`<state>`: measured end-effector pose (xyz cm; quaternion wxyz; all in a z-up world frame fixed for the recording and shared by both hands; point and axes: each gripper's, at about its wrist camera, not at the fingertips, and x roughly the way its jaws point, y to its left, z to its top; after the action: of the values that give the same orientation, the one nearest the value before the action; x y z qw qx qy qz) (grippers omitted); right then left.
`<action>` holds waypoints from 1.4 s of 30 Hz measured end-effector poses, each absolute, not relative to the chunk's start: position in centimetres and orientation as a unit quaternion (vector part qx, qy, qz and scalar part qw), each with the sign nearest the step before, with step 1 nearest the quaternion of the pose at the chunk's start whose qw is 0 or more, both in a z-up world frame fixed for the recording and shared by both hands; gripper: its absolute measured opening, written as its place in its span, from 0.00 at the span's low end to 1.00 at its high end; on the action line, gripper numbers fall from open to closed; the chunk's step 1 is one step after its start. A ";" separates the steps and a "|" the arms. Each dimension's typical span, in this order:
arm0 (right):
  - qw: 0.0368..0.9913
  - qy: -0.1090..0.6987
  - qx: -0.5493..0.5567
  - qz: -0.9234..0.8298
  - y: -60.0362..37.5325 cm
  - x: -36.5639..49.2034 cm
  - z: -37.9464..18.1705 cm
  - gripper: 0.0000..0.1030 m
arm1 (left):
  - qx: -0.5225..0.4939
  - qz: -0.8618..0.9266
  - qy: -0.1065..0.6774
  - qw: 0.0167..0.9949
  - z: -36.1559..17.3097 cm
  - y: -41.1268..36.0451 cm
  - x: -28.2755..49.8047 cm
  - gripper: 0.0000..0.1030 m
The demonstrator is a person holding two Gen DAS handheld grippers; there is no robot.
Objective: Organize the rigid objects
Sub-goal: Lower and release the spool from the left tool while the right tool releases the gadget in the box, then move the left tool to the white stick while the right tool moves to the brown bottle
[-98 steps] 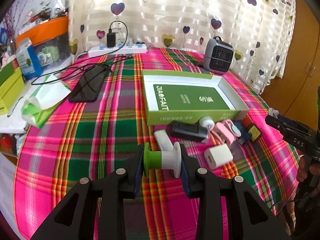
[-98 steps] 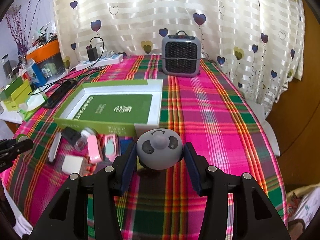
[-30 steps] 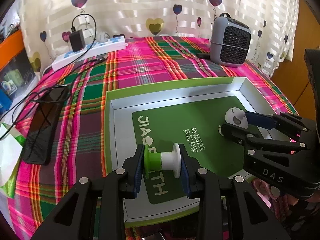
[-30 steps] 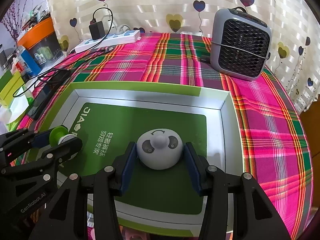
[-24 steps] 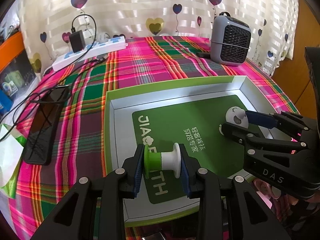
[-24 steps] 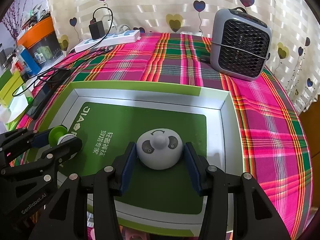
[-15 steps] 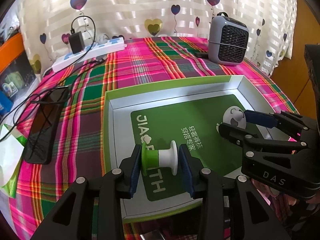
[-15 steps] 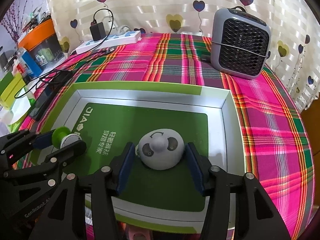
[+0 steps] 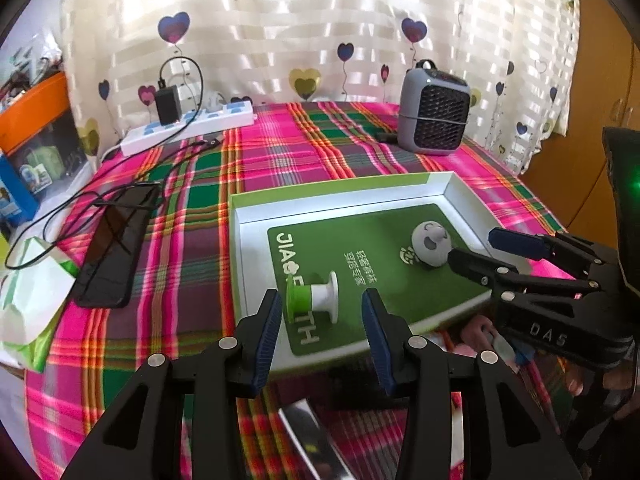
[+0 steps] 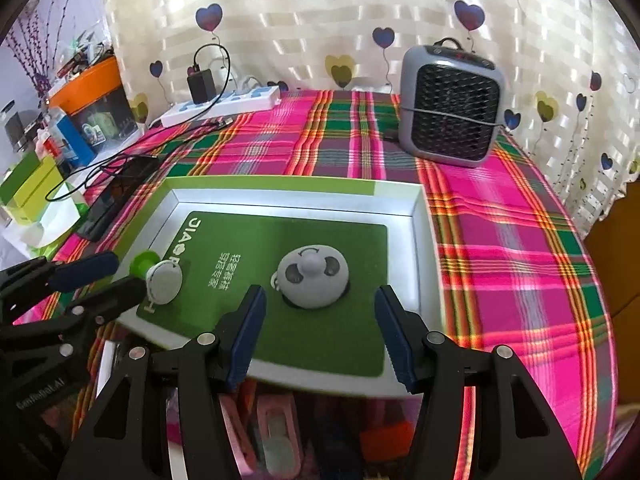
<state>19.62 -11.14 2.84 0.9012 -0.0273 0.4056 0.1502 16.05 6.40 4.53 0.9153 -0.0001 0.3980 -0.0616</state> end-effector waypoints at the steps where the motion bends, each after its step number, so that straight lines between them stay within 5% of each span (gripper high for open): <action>1: 0.903 0.402 -0.025 0.149 -11.4 19.2 3.1 0.56 | -0.002 -0.060 0.398 0.916 4.6 6.6 15.6 0.40; 42: 0.908 0.407 0.012 0.104 -18.4 11.2 1.0 0.56 | -0.060 -0.041 0.441 0.894 1.2 9.2 7.0 0.40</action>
<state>11.23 -18.37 1.02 0.9076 0.0124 0.4065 0.1040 7.05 9.24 1.22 0.8944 -0.0603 0.4412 -0.0415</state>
